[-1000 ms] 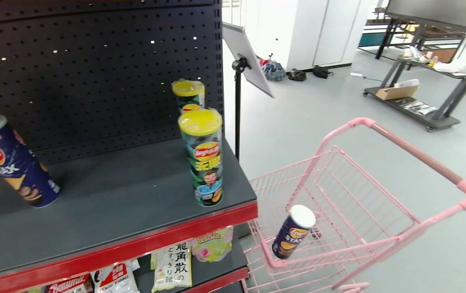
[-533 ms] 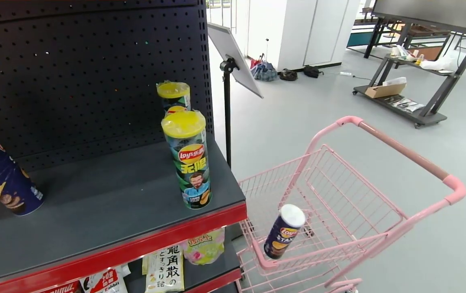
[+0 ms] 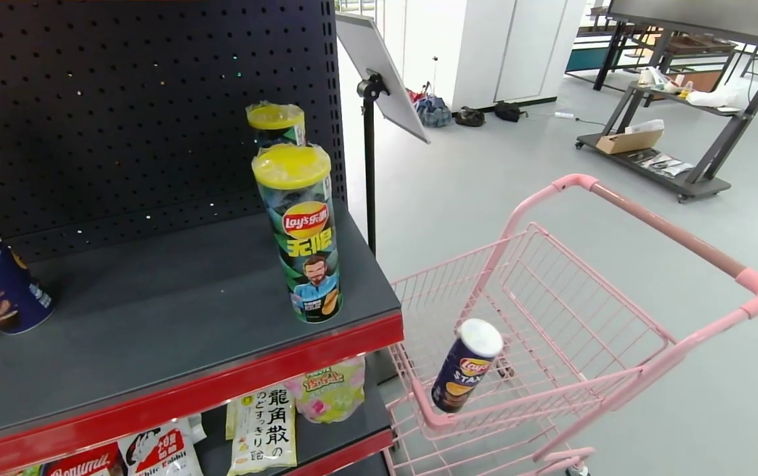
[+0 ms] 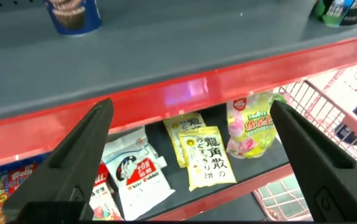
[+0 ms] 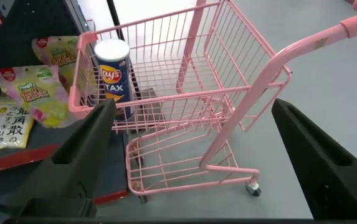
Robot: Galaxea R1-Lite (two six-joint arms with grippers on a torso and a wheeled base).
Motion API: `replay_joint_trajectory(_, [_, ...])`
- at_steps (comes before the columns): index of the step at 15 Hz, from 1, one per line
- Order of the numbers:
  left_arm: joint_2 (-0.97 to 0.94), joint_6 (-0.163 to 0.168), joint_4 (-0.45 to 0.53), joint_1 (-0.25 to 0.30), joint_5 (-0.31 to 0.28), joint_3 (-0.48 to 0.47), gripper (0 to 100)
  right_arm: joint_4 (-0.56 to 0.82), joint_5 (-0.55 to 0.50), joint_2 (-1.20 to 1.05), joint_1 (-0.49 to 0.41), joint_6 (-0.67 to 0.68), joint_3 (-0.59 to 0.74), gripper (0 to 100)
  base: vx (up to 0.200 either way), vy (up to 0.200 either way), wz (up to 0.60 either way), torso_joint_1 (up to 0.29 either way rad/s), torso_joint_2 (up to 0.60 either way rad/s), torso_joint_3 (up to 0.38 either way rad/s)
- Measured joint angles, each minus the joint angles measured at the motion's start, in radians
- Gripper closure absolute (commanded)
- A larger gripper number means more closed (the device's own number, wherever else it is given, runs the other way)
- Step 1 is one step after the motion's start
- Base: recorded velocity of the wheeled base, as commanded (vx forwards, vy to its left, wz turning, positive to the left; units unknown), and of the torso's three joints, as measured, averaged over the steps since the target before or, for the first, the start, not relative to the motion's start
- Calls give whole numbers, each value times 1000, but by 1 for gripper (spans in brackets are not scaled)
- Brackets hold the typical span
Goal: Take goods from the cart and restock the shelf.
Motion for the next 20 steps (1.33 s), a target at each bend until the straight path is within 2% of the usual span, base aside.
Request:
replay_joint_trajectory(6, [0,0,0,0,0,0,0,0,0,0,0,0,0,0,0,0,0,-146,394,246])
replay_joint_trajectory(16, [0,0,1,0,0,0,0,0,3,0,0,-1,0,0,0,0,0,-160,522,364])
replay_joint_trajectory(20, [0,0,0,0,0,0,0,0,5,7,7,0,0,0,0,0,0,-34,147,110])
